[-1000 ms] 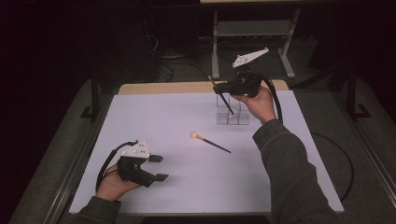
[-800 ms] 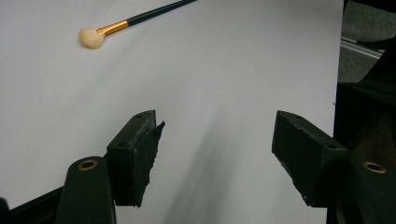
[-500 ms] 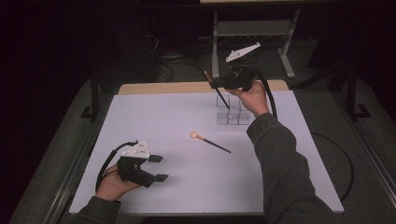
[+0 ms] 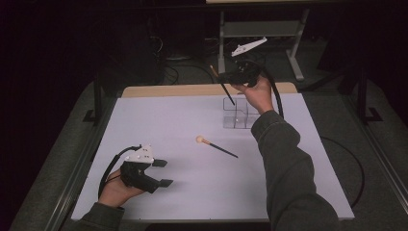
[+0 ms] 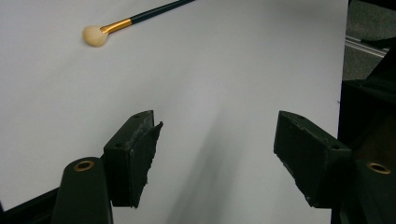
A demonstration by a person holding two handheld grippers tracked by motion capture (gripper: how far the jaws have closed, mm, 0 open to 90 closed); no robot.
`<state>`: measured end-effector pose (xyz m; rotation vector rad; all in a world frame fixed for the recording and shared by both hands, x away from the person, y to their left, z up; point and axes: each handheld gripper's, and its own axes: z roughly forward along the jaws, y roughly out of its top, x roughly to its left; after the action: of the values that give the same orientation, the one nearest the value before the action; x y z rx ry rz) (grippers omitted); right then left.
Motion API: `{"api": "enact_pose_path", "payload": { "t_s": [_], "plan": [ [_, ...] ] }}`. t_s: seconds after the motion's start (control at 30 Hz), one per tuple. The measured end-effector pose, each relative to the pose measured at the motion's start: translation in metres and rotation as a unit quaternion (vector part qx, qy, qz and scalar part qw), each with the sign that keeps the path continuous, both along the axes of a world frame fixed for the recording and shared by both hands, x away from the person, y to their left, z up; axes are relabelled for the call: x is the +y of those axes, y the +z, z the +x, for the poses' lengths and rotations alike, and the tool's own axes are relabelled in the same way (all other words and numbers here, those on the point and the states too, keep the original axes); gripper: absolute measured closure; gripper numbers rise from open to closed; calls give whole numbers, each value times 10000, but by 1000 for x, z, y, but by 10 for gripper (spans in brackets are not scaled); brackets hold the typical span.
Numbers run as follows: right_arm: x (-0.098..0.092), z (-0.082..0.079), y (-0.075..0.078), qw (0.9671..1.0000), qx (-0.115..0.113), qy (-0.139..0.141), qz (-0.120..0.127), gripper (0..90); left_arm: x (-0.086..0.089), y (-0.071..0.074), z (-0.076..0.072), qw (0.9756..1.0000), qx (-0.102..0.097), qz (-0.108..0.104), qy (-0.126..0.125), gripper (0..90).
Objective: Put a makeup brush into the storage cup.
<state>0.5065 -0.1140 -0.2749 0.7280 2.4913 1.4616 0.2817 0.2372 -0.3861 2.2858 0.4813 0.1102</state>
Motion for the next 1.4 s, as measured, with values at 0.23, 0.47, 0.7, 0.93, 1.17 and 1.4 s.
{"api": "enact_pose_path", "payload": {
  "t_s": [0.23,0.47,0.7,0.93,1.17,1.4],
  "plan": [
    [0,5,-6,10000,24,-45,6,823,1,0,0,10000,23,-8,8,290],
    [2,12,-14,9999,108,-115,-29,823,2,-1,1,10000,35,32,9,290],
    [3,14,-19,9998,147,-156,4,823,1,-1,1,10000,14,-8,-4,294],
    [5,18,-26,9997,177,-177,-36,823,2,-1,1,10000,-2,51,-11,293],
    [6,20,-30,9995,209,-233,-70,823,2,-1,1,10000,14,33,11,292],
    [7,21,-33,9993,217,-284,-96,823,2,-1,2,10000,2,31,5,292]
  ]
}}
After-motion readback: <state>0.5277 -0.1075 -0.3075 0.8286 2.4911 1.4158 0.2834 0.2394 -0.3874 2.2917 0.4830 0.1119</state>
